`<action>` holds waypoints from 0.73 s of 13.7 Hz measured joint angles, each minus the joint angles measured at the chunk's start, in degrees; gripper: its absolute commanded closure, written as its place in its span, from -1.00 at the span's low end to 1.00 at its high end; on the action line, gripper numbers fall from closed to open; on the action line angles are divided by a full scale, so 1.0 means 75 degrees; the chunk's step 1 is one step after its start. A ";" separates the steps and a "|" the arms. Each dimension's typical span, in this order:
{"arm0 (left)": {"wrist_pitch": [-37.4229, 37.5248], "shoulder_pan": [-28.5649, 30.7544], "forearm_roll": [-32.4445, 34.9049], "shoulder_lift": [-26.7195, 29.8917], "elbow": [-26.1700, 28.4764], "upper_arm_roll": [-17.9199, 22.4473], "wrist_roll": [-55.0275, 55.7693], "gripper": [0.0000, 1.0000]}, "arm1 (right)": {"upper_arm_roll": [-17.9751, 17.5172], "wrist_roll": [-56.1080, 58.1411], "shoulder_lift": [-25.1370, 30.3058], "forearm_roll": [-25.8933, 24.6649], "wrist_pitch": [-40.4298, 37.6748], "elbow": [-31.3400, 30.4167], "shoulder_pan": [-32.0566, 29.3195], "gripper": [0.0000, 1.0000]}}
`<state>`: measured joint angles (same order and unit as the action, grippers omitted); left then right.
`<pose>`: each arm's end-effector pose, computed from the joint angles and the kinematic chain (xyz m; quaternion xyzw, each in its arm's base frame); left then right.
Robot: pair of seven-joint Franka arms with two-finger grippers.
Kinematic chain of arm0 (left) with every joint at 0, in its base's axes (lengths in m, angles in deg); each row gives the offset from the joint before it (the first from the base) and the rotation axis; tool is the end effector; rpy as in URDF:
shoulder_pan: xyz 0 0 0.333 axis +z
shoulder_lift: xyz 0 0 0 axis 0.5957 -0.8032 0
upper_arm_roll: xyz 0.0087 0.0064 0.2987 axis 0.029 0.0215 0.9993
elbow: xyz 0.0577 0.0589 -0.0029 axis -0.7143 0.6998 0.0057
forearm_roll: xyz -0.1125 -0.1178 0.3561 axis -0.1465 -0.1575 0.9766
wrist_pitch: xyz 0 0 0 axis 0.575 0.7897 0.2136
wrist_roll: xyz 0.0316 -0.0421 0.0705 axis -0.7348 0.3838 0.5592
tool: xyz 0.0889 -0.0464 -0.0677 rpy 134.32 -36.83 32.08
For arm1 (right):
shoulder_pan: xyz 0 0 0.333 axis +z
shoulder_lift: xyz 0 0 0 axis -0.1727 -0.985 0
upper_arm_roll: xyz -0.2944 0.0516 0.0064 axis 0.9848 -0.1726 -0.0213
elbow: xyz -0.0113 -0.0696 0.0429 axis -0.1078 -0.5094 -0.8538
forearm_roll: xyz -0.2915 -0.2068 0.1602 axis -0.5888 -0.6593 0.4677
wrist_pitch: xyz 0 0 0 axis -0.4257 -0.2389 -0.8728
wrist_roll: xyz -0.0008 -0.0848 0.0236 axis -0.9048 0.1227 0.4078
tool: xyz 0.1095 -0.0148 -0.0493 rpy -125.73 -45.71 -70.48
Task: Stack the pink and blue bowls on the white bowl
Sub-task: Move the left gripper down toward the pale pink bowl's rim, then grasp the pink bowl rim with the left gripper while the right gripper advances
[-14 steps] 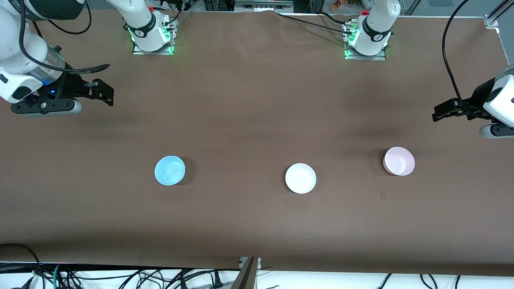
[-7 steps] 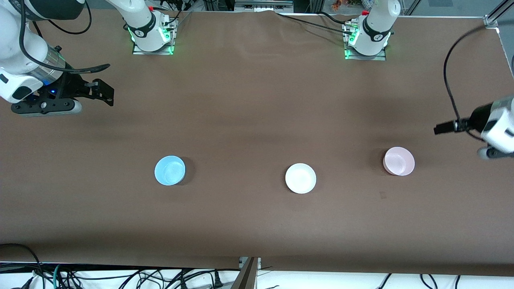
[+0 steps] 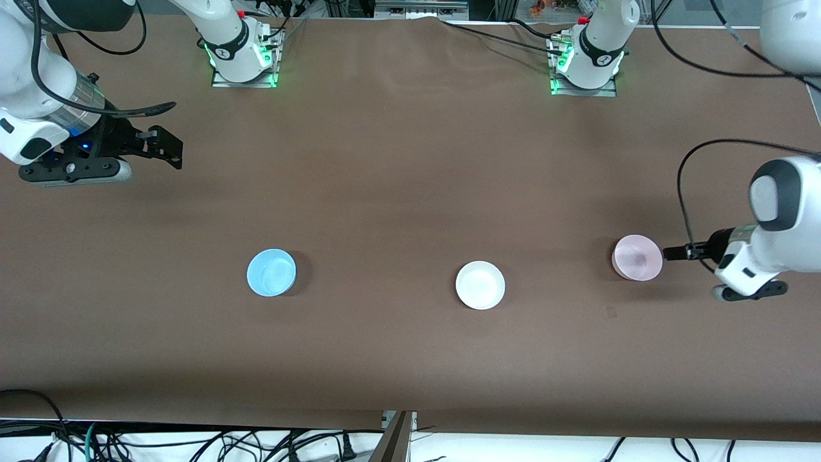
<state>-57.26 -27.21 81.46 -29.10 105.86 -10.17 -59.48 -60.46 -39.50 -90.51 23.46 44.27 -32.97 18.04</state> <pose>0.6471 0.0942 0.2733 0.9926 0.0659 -0.1010 0.0157 0.5568 0.0957 0.5455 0.9989 0.0436 -0.0165 0.0075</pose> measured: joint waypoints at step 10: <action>-0.2483 0.0431 -0.0904 -0.0547 0.1244 0.0003 -0.1280 -0.06 | -0.0032 -0.0015 0.0000 0.0131 0.0018 0.0000 0.0013 -1.00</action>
<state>-75.88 -23.97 74.69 -33.20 115.19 -10.15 -69.08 -60.70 -39.61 -90.51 24.44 44.40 -32.97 18.14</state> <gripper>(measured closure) 0.198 0.000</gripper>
